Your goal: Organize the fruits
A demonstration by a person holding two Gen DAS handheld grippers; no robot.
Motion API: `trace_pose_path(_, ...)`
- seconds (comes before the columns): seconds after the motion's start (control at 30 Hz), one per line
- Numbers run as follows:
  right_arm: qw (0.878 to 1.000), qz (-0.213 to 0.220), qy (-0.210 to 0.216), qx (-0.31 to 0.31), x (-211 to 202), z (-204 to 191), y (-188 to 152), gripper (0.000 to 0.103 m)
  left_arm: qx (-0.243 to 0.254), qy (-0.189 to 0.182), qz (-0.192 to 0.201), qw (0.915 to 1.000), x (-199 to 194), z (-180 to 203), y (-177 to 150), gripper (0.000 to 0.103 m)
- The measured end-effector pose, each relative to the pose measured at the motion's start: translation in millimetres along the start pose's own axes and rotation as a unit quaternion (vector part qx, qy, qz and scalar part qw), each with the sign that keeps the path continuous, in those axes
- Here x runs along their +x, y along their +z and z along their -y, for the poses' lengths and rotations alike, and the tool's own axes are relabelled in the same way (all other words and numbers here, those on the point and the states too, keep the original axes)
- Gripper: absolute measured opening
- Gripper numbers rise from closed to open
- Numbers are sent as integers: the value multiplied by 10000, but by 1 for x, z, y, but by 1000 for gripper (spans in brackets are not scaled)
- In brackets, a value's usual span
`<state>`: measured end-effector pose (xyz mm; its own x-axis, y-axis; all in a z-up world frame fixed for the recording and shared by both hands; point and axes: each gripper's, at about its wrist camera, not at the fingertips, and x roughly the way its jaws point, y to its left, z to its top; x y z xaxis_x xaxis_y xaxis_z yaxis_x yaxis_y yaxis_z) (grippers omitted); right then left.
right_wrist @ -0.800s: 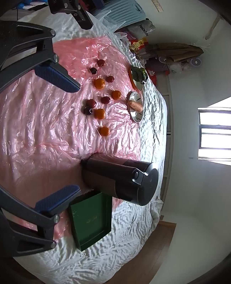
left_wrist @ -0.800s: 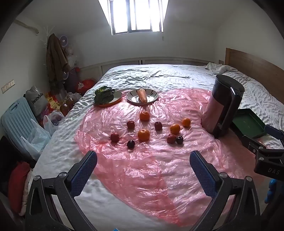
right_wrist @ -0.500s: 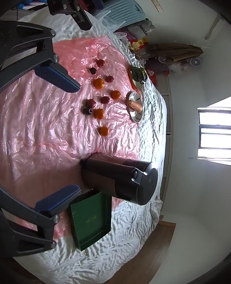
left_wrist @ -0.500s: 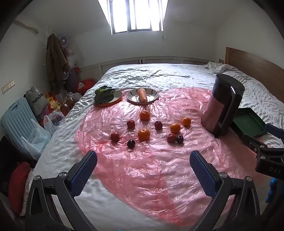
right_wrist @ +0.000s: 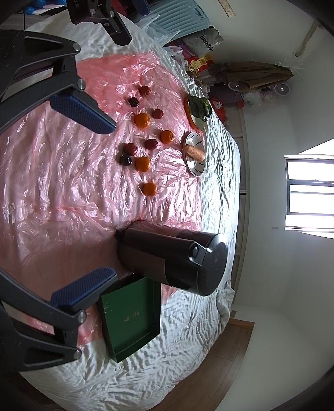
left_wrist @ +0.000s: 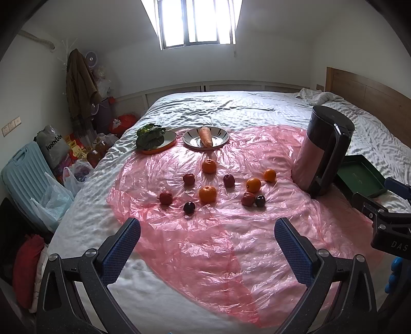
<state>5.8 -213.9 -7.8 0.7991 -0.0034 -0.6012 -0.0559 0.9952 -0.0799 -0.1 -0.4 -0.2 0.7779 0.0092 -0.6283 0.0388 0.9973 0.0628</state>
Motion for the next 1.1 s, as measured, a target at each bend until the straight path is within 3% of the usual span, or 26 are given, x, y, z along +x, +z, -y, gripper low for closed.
trace_pose_path(1.1,9996,12,231,181,1,0,-4,103,-99,-68,-85,9999,10,-5,-6,102)
